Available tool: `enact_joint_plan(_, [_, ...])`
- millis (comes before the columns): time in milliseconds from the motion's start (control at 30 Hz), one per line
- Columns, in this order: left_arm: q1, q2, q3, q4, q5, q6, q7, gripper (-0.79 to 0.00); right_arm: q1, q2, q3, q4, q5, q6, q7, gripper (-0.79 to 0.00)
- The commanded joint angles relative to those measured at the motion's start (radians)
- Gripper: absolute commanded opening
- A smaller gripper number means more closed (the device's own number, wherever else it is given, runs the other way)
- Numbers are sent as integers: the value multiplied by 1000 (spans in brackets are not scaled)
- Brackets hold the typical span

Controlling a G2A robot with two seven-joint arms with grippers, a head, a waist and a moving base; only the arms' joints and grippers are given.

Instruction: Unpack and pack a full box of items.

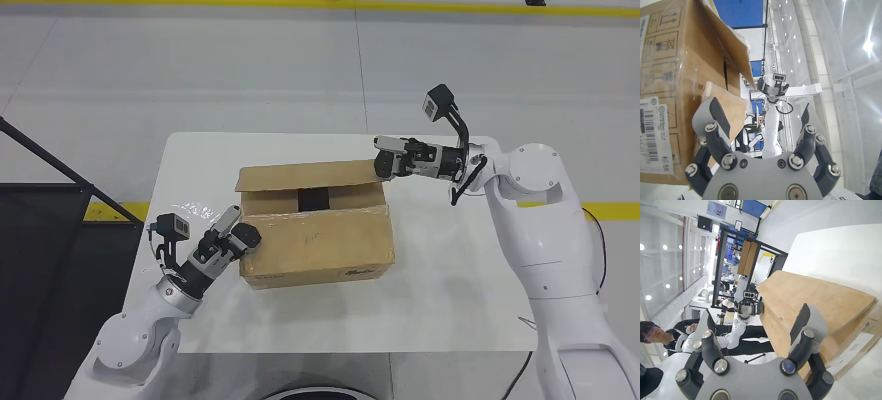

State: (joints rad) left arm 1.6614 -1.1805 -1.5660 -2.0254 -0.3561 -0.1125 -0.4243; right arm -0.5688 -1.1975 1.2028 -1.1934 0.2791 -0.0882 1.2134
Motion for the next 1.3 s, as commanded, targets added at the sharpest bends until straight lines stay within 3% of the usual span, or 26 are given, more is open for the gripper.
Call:
enact_joint_plan(0, [-2, -1, 3, 2, 10, -1, 12, 0, -16, 5, 6, -9, -1, 23, 2, 0])
enact_joint_plan(467, [-29, -7, 40, 18, 59, 10, 91, 0, -125, 17, -5, -61, 42, 152, -34, 0])
enact_joint_plan(600, [-33, -9, 47, 21, 63, 5, 106, 0, -145, 17, -2, -80, 104, 155, -10, 0])
enact_joint_plan(833, [-27, -14, 42, 12, 54, -30, 151, 0, -156, 22, -13, -95, 75, 158, -35, 0])
enact_joint_plan(1033, [52, -21, -40, -22, -48, -116, 273, 0, -153, 24, -37, -91, 37, 159, -41, 0])
enact_joint_plan(1267, [223, -34, -150, -74, -207, -241, 367, 0, -153, 25, -44, -92, 27, 153, -42, 0])
